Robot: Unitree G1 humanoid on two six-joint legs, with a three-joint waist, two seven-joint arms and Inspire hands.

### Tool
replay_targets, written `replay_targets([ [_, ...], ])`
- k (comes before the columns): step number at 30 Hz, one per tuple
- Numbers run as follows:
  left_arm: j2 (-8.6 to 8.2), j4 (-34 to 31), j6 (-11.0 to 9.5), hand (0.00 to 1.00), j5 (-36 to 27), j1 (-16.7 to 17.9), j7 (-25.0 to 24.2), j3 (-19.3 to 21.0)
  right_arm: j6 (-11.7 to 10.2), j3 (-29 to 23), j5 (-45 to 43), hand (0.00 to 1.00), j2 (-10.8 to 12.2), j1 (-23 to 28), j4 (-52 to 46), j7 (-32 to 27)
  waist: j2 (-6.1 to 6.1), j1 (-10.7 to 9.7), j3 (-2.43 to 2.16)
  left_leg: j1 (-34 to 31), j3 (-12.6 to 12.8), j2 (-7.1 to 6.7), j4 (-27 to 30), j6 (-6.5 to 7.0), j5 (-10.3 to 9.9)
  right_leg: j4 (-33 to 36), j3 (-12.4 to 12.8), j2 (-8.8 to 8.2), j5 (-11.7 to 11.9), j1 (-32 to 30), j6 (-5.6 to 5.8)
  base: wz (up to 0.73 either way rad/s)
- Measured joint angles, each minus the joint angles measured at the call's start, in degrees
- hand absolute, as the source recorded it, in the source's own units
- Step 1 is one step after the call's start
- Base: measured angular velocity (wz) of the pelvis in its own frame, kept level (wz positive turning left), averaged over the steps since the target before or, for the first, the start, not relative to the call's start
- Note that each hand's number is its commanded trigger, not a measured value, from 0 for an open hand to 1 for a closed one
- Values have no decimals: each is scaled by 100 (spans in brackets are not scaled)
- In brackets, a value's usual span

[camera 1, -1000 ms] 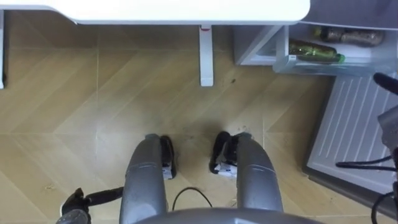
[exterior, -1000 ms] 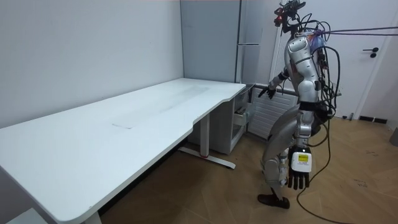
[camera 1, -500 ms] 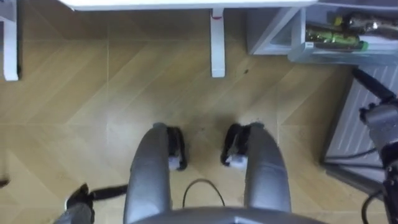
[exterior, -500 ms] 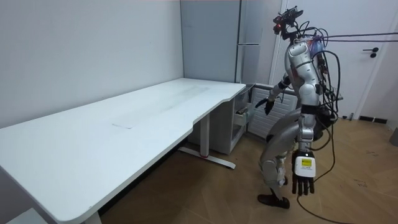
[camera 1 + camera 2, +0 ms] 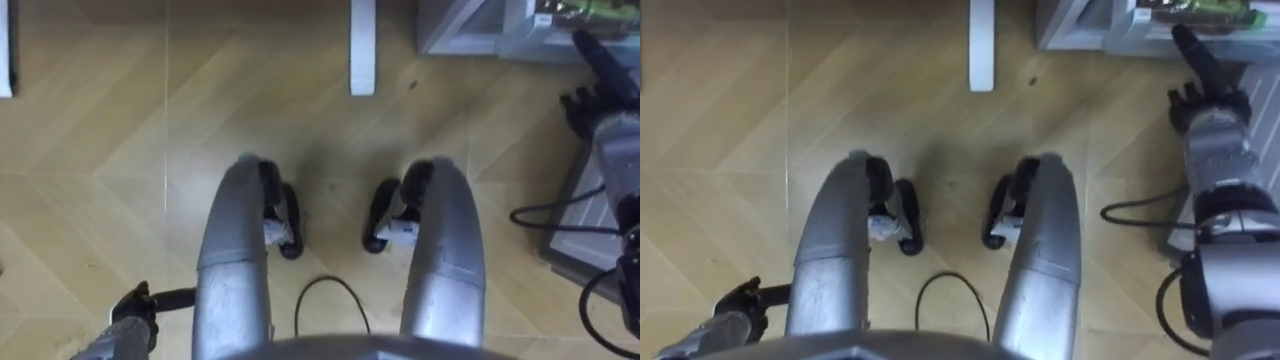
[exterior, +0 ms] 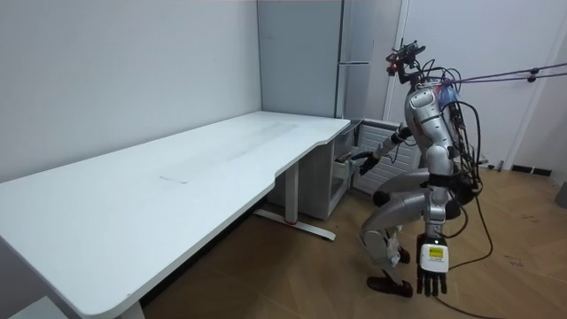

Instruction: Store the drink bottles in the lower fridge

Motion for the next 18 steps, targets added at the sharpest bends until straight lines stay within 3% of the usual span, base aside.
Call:
replay_targets([
  [5, 30, -144, -6, 0, -21, 7, -190, -2, 6, 2, -54, 0, -21, -156, 1, 41, -18, -23, 15, -113, -13, -4, 188, -3, -12, 236, 14, -80, -86, -129, -68, 8],
  [10, 113, -110, -40, 0, -220, 54, -219, 19, 132, 221, -112, 0, -46, -255, -332, -270, -67, -87, 43, -86, -7, 84, 196, -32, -6, 248, -19, -83, -81, -152, -102, -7],
  [14, 195, -105, -219, 0, -222, 132, -219, 147, 306, 239, -123, 0, -46, -262, -602, -516, -184, -151, 111, -56, -5, 122, 196, -100, 10, 268, -55, -69, -87, -132, -164, -1],
  [18, 207, -83, -318, 0, -216, 362, -238, 160, 359, 235, 49, 0, -82, -411, -704, -800, -206, -160, 109, 46, -9, 120, 186, -126, 0, 270, -62, -70, -102, -32, -192, 0],
])
